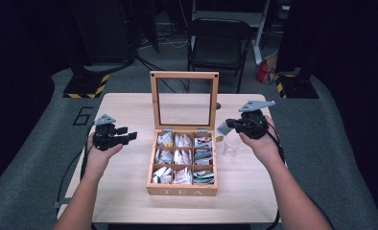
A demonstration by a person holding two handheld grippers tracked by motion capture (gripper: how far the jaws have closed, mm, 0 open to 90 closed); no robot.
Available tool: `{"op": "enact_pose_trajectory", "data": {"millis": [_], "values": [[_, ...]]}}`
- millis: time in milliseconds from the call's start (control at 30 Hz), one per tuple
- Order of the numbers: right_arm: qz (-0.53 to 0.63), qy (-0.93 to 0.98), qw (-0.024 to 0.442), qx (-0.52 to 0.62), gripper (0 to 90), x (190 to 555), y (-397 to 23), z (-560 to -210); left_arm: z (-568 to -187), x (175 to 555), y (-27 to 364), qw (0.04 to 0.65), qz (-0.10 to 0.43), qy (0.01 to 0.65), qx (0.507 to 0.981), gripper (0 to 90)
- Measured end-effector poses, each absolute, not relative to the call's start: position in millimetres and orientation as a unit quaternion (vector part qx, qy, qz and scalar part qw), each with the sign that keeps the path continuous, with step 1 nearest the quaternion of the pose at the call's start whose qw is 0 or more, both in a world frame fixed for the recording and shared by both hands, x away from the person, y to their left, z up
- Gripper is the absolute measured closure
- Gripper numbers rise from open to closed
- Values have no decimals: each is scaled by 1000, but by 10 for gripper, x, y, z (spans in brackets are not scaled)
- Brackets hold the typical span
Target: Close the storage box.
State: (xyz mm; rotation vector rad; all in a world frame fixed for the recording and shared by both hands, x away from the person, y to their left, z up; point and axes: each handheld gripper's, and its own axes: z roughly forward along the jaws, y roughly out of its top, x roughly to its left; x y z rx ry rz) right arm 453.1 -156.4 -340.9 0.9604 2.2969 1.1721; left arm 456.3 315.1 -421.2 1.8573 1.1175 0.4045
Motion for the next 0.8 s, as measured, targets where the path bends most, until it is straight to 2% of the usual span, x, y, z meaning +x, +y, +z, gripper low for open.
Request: {"op": "enact_pose_trajectory", "data": {"millis": [800], "values": [[402,803,215,384,900,4574,-1935,-3476,-4230,4562,3149,449,161,455,752,448]]}}
